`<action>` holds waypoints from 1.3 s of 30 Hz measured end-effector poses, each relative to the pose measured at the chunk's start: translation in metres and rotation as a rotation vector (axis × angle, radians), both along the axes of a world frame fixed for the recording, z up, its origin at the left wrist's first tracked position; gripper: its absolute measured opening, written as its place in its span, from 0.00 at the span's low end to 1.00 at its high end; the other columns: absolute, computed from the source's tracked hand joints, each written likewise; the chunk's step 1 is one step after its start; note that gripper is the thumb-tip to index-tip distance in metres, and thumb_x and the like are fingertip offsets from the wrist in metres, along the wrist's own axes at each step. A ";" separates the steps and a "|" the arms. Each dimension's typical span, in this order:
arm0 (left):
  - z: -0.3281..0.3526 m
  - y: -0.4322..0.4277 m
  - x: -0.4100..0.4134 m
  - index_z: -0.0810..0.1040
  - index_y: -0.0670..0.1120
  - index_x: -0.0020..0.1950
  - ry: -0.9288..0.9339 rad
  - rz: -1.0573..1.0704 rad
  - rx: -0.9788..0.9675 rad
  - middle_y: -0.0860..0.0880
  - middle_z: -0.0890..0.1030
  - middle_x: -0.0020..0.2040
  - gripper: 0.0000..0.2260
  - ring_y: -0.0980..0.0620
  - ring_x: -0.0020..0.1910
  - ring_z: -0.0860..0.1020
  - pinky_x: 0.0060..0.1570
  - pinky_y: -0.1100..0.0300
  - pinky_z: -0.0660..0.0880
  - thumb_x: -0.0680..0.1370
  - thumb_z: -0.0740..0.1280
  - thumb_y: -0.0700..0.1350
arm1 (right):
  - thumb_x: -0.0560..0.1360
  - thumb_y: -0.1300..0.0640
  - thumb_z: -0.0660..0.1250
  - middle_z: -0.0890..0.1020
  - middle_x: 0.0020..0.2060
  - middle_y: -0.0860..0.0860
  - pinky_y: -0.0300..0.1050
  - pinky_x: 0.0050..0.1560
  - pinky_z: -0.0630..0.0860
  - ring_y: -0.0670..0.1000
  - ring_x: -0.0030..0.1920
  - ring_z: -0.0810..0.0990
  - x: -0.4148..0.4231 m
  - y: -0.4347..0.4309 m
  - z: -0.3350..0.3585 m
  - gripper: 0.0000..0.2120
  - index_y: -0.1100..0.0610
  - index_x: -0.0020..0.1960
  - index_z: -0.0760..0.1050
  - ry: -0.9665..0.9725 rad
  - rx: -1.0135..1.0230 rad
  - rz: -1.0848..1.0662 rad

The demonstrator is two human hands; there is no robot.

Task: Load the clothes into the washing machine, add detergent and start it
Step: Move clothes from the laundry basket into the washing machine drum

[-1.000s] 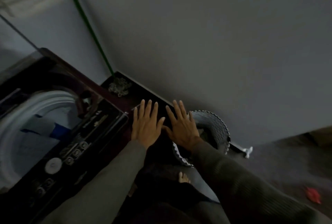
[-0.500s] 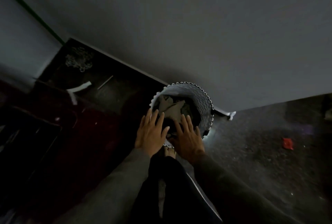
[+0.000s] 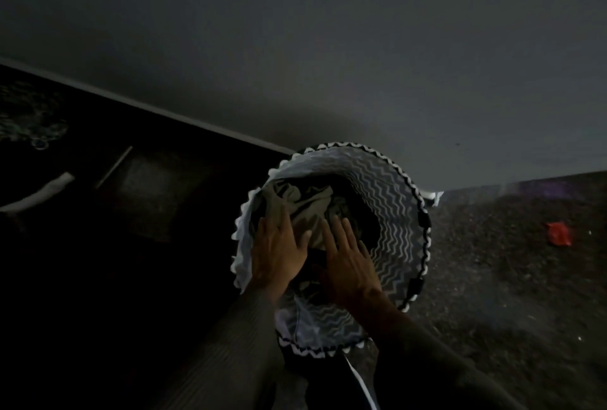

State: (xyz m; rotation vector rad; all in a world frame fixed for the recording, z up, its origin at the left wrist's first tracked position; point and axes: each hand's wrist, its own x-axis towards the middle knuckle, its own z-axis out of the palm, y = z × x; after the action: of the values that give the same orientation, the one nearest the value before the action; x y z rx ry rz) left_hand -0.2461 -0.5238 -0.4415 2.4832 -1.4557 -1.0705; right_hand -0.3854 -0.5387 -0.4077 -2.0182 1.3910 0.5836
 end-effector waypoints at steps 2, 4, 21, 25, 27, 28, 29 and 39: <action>-0.024 -0.014 0.002 0.45 0.45 0.80 0.081 0.085 0.030 0.42 0.51 0.80 0.44 0.42 0.78 0.53 0.75 0.49 0.53 0.75 0.64 0.64 | 0.79 0.49 0.59 0.36 0.79 0.50 0.59 0.77 0.49 0.52 0.77 0.32 0.001 -0.005 -0.025 0.40 0.52 0.79 0.35 -0.010 0.014 -0.029; -0.044 -0.022 0.003 0.43 0.46 0.80 0.152 0.128 0.096 0.41 0.48 0.80 0.49 0.41 0.78 0.50 0.76 0.48 0.52 0.72 0.66 0.67 | 0.79 0.49 0.57 0.37 0.79 0.51 0.58 0.78 0.49 0.52 0.78 0.33 0.000 -0.008 -0.044 0.39 0.53 0.79 0.35 -0.023 0.037 -0.043; -0.075 -0.041 -0.011 0.53 0.55 0.75 0.105 0.123 0.189 0.38 0.58 0.71 0.41 0.34 0.67 0.66 0.60 0.44 0.72 0.69 0.74 0.49 | 0.74 0.45 0.55 0.48 0.80 0.54 0.53 0.77 0.55 0.54 0.79 0.46 -0.007 -0.008 -0.091 0.42 0.59 0.80 0.41 -0.158 0.116 -0.128; -0.061 -0.035 -0.015 0.61 0.53 0.70 0.116 0.182 0.084 0.41 0.64 0.68 0.33 0.37 0.63 0.71 0.55 0.46 0.75 0.69 0.73 0.46 | 0.76 0.53 0.61 0.48 0.79 0.56 0.50 0.77 0.56 0.54 0.79 0.47 -0.005 -0.008 -0.074 0.40 0.60 0.80 0.41 -0.201 0.117 -0.198; -0.047 -0.031 -0.017 0.63 0.53 0.68 0.099 0.188 0.022 0.43 0.67 0.66 0.32 0.38 0.60 0.73 0.51 0.48 0.76 0.68 0.73 0.44 | 0.77 0.55 0.63 0.48 0.79 0.56 0.50 0.77 0.55 0.54 0.79 0.47 -0.010 -0.007 -0.069 0.41 0.60 0.80 0.41 -0.210 0.070 -0.194; -0.039 -0.029 -0.018 0.63 0.54 0.67 0.086 0.186 -0.005 0.44 0.67 0.65 0.31 0.38 0.59 0.74 0.49 0.48 0.76 0.68 0.73 0.44 | 0.77 0.55 0.63 0.48 0.79 0.57 0.50 0.78 0.54 0.54 0.79 0.47 -0.013 -0.006 -0.065 0.41 0.60 0.80 0.41 -0.209 0.045 -0.195; -0.030 -0.027 -0.018 0.64 0.54 0.67 0.067 0.174 -0.030 0.44 0.68 0.65 0.31 0.38 0.58 0.75 0.47 0.49 0.76 0.68 0.73 0.44 | 0.77 0.54 0.64 0.48 0.79 0.57 0.50 0.78 0.53 0.55 0.79 0.47 -0.017 -0.006 -0.062 0.41 0.60 0.79 0.41 -0.213 0.025 -0.192; 0.064 0.018 -0.016 0.70 0.56 0.65 -0.037 0.177 -0.311 0.50 0.74 0.62 0.30 0.48 0.58 0.76 0.47 0.55 0.74 0.66 0.76 0.47 | 0.66 0.32 0.73 0.53 0.79 0.45 0.41 0.72 0.61 0.40 0.76 0.53 -0.043 -0.003 0.007 0.56 0.49 0.80 0.43 -0.520 0.078 -0.518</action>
State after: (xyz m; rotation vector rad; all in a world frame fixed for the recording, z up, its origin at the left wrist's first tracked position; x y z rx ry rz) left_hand -0.2626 -0.5056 -0.3773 2.3649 -1.2694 -0.7105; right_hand -0.4285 -0.5413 -0.4009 -1.5028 1.4423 -0.1102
